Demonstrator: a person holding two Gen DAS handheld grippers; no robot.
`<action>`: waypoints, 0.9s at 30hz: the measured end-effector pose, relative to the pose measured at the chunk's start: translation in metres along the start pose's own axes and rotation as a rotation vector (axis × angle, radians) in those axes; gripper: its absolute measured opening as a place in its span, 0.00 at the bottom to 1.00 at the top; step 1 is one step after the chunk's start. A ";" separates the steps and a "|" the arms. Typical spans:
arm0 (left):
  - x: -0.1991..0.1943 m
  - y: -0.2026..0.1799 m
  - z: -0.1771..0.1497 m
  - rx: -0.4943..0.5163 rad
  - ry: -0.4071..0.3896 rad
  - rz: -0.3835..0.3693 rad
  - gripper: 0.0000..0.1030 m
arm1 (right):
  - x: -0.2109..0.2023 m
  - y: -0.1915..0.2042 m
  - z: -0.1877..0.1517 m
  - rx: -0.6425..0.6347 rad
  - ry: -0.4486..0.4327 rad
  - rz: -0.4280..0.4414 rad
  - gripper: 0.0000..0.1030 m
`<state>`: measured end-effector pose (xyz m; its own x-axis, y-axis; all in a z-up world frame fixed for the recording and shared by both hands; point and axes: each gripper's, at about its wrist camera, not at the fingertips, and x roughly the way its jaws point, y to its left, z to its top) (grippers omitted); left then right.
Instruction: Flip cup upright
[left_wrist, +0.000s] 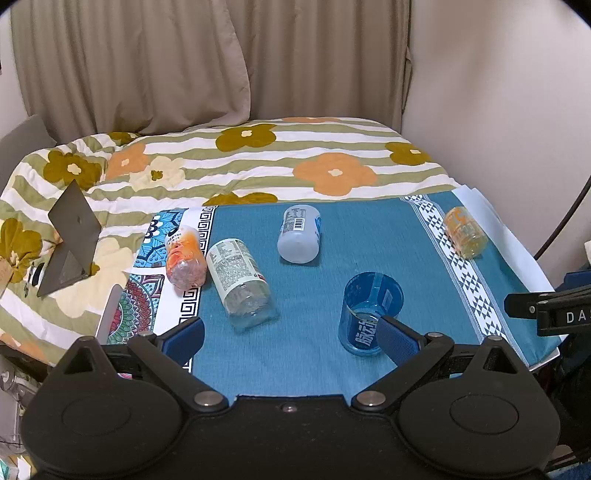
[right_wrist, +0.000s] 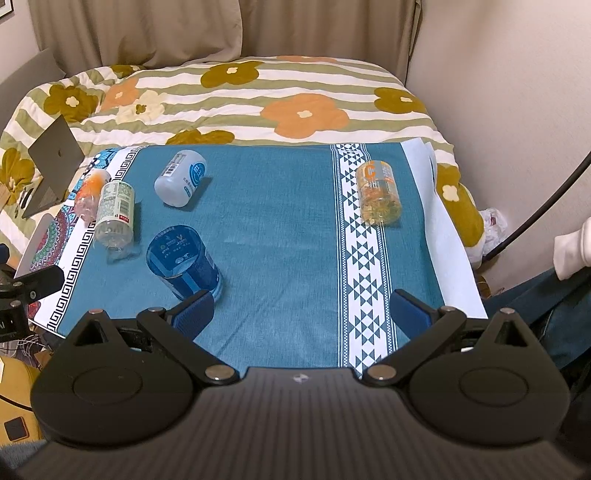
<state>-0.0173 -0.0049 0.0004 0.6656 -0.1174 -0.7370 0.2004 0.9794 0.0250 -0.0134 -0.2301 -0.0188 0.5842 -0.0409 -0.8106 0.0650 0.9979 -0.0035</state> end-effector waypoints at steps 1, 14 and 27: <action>0.000 0.000 0.000 0.001 0.000 0.001 0.98 | 0.000 0.000 0.000 0.000 0.000 -0.001 1.00; -0.003 0.001 -0.002 0.025 -0.012 0.044 0.98 | -0.001 0.001 0.000 0.002 -0.002 -0.001 1.00; 0.001 0.009 -0.008 0.004 -0.028 0.098 0.99 | 0.018 0.025 -0.012 -0.079 -0.086 0.159 1.00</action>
